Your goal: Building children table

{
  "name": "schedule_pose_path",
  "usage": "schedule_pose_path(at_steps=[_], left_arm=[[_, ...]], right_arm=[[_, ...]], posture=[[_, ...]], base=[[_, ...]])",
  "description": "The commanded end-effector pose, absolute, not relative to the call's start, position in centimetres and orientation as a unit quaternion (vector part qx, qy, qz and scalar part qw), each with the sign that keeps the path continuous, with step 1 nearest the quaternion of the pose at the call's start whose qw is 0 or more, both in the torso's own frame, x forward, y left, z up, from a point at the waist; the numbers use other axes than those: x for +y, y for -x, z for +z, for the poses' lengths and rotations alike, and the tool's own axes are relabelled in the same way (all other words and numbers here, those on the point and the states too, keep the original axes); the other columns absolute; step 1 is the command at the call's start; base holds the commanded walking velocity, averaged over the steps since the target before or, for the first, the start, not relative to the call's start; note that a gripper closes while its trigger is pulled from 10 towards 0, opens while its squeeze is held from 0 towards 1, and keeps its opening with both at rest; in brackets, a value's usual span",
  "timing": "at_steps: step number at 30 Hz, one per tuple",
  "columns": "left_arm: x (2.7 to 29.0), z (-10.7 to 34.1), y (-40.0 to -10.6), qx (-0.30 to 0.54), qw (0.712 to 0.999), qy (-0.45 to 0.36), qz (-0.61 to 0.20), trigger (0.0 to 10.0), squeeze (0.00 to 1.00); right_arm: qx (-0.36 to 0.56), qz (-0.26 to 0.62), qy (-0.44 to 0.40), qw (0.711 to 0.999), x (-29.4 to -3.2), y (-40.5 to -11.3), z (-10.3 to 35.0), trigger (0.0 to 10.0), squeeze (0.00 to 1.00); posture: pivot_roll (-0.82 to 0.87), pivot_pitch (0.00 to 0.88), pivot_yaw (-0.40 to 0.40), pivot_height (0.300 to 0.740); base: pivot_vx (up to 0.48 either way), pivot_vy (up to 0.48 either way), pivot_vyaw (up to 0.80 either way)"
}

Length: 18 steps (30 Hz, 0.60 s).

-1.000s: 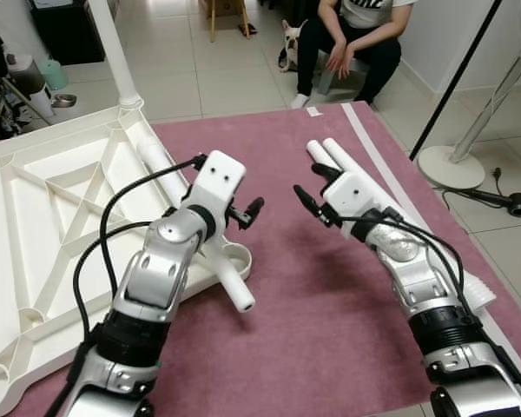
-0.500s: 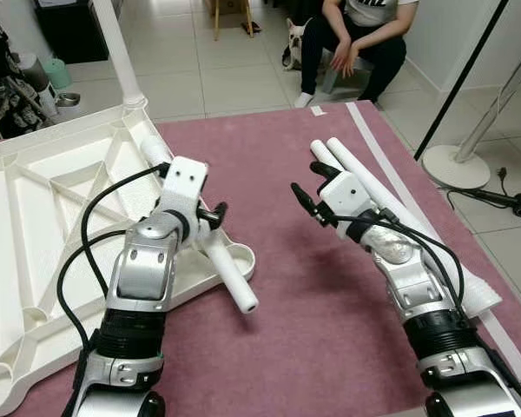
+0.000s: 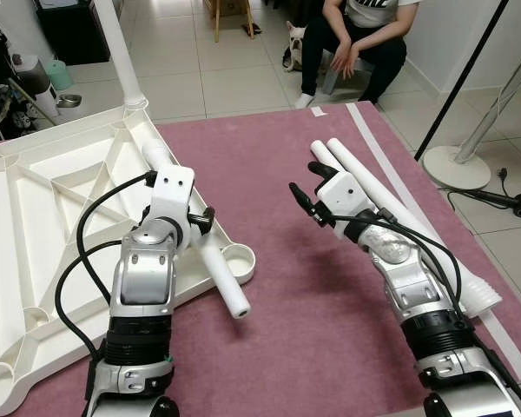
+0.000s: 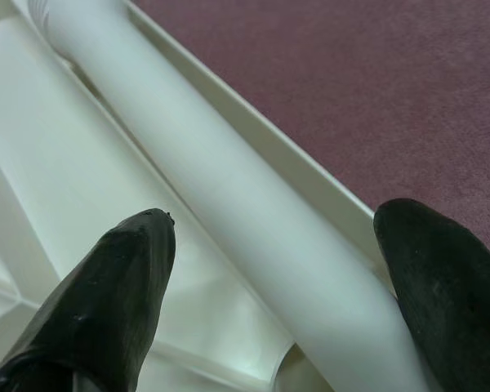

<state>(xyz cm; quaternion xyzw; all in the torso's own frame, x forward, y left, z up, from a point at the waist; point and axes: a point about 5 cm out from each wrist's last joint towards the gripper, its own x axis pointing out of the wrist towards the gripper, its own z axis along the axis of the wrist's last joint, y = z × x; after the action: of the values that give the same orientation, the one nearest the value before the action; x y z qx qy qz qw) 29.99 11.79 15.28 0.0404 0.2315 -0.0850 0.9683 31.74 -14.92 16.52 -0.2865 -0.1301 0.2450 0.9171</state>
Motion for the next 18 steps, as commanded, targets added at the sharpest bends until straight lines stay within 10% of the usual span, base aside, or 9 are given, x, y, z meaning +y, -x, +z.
schedule_pose_path(at_steps=[1,18], left_arm=[[13.4,12.7,-28.7,0.317,0.942,-0.024,0.108,10.0,0.00],[8.9,14.5,-30.3,0.303,0.951,0.000,0.055,10.0,0.00]], right_arm=[[-0.132,0.250,0.284,0.916,-14.4,-31.6,16.4,10.0,0.00],[-0.133,0.252,0.282,0.916,-13.9,-31.8,16.4,10.0,0.00]], posture=[[0.06,0.000,0.087,0.740],[0.07,0.000,0.083,0.740]], base=[[0.000,0.000,0.00],[0.000,0.000,0.00]])
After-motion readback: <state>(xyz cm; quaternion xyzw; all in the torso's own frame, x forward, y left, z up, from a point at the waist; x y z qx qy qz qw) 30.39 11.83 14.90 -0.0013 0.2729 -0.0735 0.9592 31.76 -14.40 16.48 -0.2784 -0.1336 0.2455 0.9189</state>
